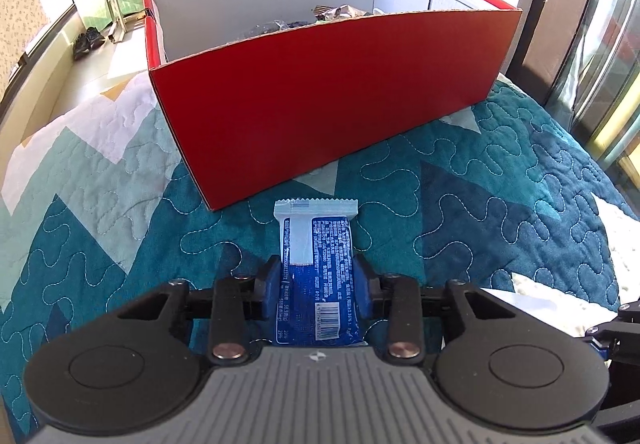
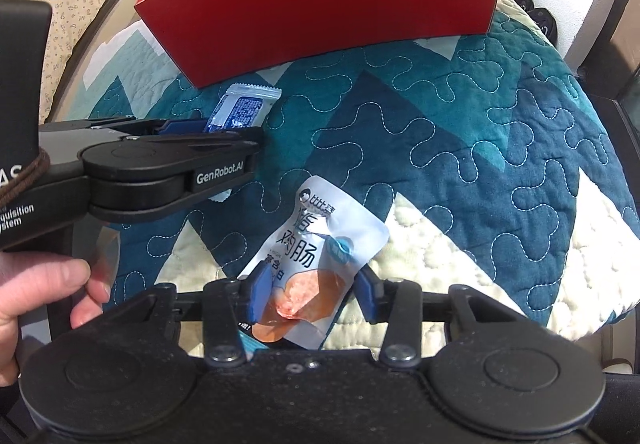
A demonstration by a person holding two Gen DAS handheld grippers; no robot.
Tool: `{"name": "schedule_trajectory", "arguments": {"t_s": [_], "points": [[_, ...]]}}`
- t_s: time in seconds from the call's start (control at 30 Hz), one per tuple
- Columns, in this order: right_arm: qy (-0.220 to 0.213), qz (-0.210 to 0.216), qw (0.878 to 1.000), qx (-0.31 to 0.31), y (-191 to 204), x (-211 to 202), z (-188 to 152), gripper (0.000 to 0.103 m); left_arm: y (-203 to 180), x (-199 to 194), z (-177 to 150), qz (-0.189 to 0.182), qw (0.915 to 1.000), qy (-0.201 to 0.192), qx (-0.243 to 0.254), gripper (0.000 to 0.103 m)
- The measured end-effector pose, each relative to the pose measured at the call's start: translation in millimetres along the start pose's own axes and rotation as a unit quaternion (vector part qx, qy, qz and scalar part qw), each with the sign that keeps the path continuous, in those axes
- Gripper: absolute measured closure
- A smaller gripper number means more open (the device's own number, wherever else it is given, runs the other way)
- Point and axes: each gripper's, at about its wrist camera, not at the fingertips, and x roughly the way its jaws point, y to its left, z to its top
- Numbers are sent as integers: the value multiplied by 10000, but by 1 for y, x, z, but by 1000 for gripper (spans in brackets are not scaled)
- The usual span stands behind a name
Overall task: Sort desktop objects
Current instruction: 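Grasp the white sausage pouch with the right tool while the left tool grasps the blue wafer bar, then lift the sausage pouch and wafer bar and carry both toward the shoebox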
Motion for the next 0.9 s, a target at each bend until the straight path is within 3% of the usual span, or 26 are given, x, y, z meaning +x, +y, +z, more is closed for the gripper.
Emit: {"name": "schedule_trajectory", "arguments": {"t_s": [0.33,0.9], "points": [[-155,-16,9996,219,-17,-14,7,60,5,-19,-4,79,9996,6,-279,68],[-670,239,9974,107,-26,-72,14,60,-10,-101,2,66,9967,-317,-741,68]]}}
